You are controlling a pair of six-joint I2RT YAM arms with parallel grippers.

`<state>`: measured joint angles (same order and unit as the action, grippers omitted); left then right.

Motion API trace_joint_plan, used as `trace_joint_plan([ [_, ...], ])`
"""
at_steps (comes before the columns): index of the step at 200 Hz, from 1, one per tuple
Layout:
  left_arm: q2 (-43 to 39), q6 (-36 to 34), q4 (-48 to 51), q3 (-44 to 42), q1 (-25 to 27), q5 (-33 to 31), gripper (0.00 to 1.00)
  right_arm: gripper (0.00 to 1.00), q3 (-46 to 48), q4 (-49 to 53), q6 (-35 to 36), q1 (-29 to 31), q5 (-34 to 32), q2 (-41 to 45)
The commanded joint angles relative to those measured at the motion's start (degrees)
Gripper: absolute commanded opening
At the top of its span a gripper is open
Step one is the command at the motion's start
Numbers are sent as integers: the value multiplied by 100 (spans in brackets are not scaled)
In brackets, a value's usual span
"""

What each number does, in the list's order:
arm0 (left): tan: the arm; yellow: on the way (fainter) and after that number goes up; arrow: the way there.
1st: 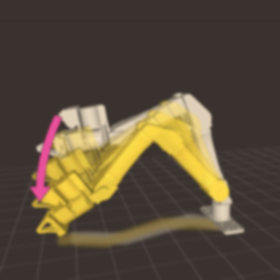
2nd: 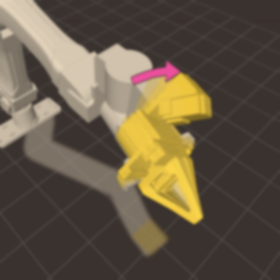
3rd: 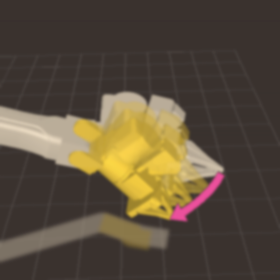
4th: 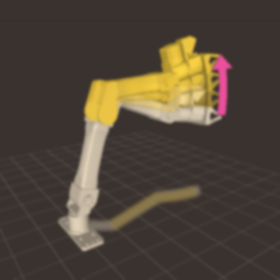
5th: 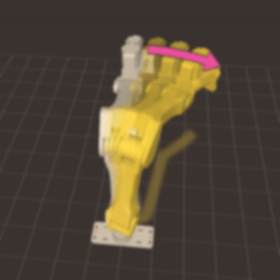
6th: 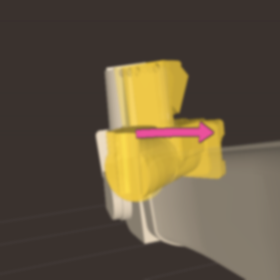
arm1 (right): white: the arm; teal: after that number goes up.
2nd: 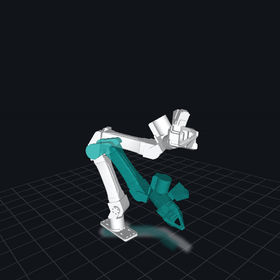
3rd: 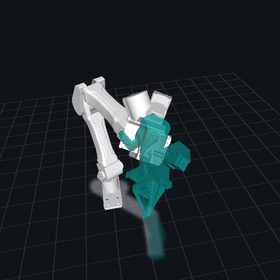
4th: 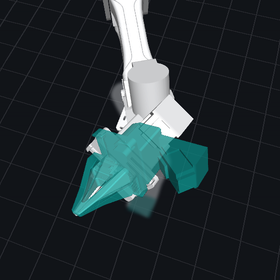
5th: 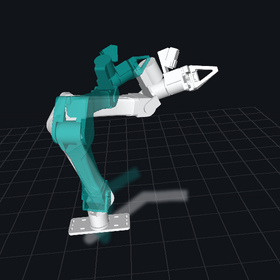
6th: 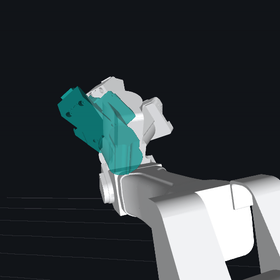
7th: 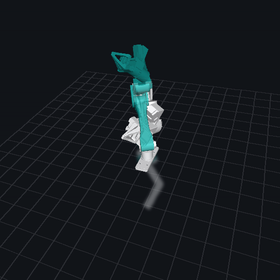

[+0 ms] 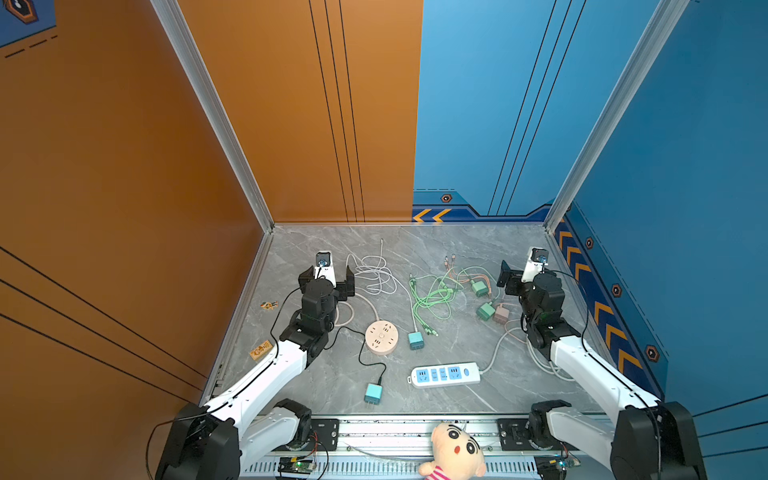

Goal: Insert the plug
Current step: 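Reach the left gripper toward the teal charger while the right arm moves forward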

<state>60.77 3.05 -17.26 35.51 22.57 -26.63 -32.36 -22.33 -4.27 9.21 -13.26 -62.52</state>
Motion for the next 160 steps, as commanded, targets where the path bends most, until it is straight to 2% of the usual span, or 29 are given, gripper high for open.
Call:
trace_joint_plan([
  [1, -102, 123, 1129, 346, 250, -338, 98, 98, -313, 845, 25, 260, -309, 74],
  [16, -248, 209, 1137, 277, 539, -397, 98, 98, -568, 1257, 24, 504, -348, -15],
  [30, -369, 378, 1295, 249, 696, -191, 100, 98, -926, 1821, 16, 771, -343, -138],
  [50, -234, 1031, 2108, 546, 832, 58, 90, 99, -1490, 2511, 116, 1238, -231, -372],
  [77, -118, 1458, 3130, 857, 1373, -127, 89, 100, -2171, 3091, 366, 1877, -376, -817],
  [94, -155, 1794, 3537, 938, 1655, -110, 87, 100, -2407, 3160, 515, 2268, -548, -1061],
  [99, -154, 1886, 3662, 960, 1755, -112, 82, 100, -2436, 3125, 570, 2374, -615, -1113],
  [119, -197, 2153, 4134, 1006, 2199, -149, 83, 100, -2434, 2920, 751, 2689, -762, -1249],
  [160, -195, 2886, 5313, 1253, 2885, -336, 85, 100, -2714, 3235, 365, 2740, -672, -1377],
])
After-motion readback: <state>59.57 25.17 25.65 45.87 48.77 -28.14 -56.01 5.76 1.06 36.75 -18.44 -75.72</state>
